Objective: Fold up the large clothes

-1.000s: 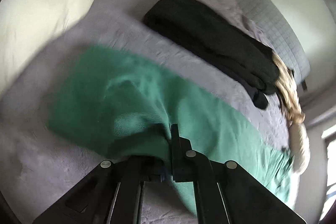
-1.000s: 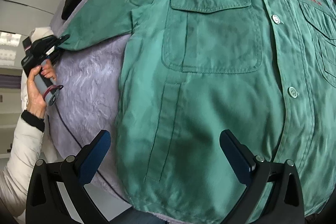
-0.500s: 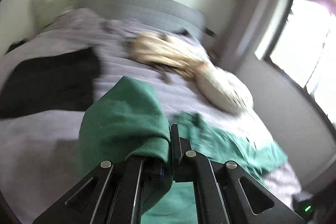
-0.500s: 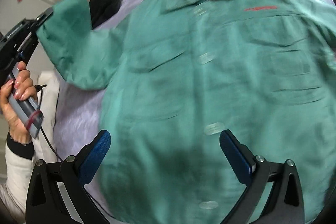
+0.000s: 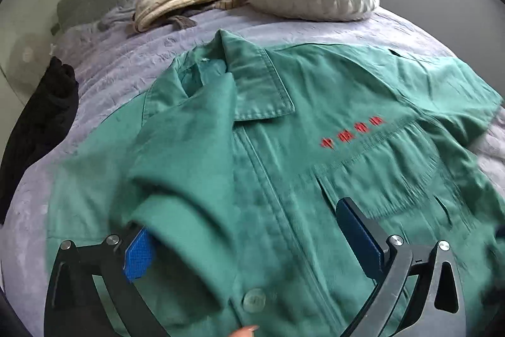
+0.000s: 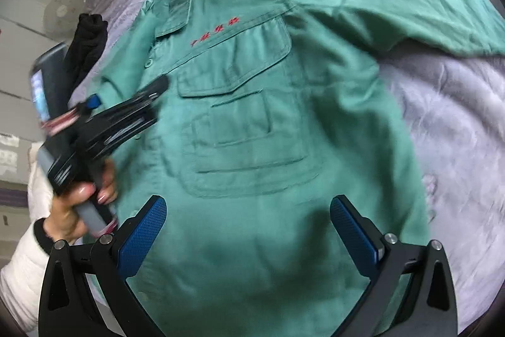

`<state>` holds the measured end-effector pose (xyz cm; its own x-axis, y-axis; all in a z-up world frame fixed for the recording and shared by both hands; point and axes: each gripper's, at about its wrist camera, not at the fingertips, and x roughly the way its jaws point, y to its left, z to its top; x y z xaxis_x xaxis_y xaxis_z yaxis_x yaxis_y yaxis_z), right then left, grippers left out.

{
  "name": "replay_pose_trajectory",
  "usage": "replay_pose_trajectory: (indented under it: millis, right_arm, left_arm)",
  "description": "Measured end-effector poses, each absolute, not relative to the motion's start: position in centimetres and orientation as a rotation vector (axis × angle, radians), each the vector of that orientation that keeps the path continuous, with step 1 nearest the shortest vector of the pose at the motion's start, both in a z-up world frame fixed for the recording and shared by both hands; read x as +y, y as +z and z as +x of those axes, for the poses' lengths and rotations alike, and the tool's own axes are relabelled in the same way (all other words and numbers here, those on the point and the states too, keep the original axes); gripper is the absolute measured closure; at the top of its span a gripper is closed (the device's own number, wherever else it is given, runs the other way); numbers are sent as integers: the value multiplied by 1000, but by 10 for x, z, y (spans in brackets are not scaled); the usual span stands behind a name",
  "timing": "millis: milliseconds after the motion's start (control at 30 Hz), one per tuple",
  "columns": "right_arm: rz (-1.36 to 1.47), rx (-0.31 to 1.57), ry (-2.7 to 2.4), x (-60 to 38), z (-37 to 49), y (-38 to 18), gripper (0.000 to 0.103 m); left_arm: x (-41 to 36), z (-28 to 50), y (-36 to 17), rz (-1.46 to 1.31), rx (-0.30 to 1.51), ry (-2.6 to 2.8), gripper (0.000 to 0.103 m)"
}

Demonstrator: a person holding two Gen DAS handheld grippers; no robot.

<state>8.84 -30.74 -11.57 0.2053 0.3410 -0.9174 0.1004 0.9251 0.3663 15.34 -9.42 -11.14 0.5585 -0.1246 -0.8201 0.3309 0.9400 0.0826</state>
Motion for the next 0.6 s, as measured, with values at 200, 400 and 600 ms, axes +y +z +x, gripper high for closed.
replay_pose_trajectory:
  millis: [200,400,600]
  right_arm:
    - [221,1283,235,-272,124,-94,0]
    - [-167,1113,328,-146,169,-77,0]
    - [-676,963,205,-48,198,-134,9]
  left_arm:
    - [-2,124,-83,166,904,-99,0]
    - [110,133,-111,65,990,214,0]
    - [133,134,-164,4,1107,234,0]
